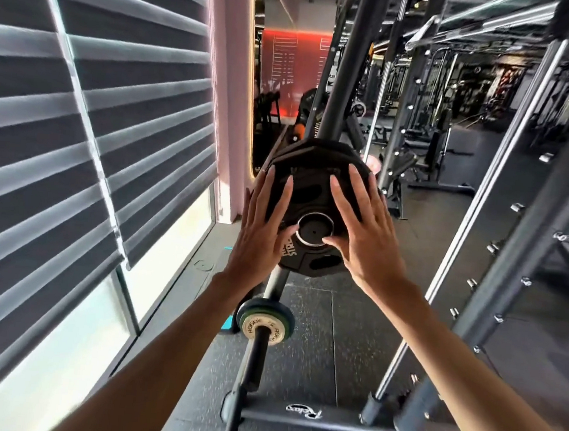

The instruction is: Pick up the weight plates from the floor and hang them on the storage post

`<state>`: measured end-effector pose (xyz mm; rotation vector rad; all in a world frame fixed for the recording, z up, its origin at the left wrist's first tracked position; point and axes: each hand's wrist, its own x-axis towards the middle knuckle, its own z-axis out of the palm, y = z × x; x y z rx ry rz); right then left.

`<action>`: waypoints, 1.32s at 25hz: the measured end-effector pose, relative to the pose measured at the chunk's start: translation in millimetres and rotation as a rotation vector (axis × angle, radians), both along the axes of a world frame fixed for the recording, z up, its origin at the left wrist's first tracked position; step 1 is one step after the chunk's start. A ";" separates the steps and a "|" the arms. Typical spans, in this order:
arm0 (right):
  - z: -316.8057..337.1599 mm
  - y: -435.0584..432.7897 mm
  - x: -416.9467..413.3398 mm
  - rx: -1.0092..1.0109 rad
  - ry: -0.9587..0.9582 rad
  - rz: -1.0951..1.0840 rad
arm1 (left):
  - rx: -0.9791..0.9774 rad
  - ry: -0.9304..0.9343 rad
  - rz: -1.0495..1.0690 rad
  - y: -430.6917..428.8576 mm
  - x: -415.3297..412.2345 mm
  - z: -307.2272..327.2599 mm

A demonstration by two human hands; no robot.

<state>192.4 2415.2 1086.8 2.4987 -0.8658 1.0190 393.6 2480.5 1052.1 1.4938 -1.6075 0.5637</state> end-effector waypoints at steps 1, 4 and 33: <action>1.1 -6.0 -3.7 -0.032 0.028 0.026 | -0.004 0.009 0.006 -3.8 2.3 0.2; -4.6 -14.8 -5.5 -0.059 0.017 0.048 | -0.007 0.090 0.017 -13.2 6.5 -1.4; -9.9 -46.5 4.3 0.108 -0.278 0.150 | -0.217 0.345 -0.222 -47.4 7.3 -15.8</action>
